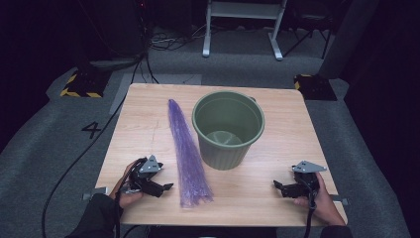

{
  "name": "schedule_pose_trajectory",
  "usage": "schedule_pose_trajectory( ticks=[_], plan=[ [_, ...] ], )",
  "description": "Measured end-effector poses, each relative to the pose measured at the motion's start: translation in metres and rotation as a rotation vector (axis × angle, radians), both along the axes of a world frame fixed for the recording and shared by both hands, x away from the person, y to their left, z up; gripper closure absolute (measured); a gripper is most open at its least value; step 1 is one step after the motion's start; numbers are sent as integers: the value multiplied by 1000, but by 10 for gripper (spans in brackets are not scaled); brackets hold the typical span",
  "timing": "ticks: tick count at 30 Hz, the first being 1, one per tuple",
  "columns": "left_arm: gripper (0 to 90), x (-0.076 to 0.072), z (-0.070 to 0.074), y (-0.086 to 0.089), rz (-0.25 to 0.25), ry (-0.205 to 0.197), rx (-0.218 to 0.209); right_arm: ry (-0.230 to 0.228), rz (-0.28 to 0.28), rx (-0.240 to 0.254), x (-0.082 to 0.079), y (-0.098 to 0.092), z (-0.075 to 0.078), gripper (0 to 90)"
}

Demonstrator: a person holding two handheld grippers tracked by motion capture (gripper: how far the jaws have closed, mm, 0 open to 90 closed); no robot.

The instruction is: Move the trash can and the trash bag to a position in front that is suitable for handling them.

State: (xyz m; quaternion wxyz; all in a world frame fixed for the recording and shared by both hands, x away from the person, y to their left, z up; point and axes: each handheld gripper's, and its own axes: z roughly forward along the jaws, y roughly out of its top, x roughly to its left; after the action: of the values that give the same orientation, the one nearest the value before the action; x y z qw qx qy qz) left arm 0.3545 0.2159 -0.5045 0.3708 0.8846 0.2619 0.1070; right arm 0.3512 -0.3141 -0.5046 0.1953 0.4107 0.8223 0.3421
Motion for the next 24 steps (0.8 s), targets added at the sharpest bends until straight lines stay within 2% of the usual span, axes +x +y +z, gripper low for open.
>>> schedule_pose_trajectory(
  ticks=[3,4,5,7,9,13,15,16,19,21,22,24],
  plan=[
    [137,0,0,0,3,0,0,-2,-4,-1,1,-1,0,32],
    [137,-1,0,0,6,-1,1,-23,-20,0,0,-3,1,124],
    [137,-1,0,0,9,-1,2,-33,-27,0,-1,-3,2,176],
    [138,-2,0,1,8,1,2,-51,-24,3,-3,-2,4,151],
    [137,-4,0,2,13,0,0,-68,-16,11,-5,0,6,177],
    [137,-5,0,2,9,2,1,-93,49,28,-11,15,13,187],
    [135,-5,0,2,10,1,2,-98,62,28,-13,19,14,188],
    [133,-7,0,1,16,0,3,-105,102,52,-18,31,17,194],
    [132,-11,0,-4,20,-2,0,-105,160,61,-22,47,21,194],
    [132,-12,0,-6,16,-1,0,-103,174,65,-24,51,21,195],
    [126,-13,0,-13,8,1,4,-98,206,83,-26,63,23,206],
    [120,-14,0,-17,3,-1,3,-83,215,105,-28,72,26,212]
  ],
)
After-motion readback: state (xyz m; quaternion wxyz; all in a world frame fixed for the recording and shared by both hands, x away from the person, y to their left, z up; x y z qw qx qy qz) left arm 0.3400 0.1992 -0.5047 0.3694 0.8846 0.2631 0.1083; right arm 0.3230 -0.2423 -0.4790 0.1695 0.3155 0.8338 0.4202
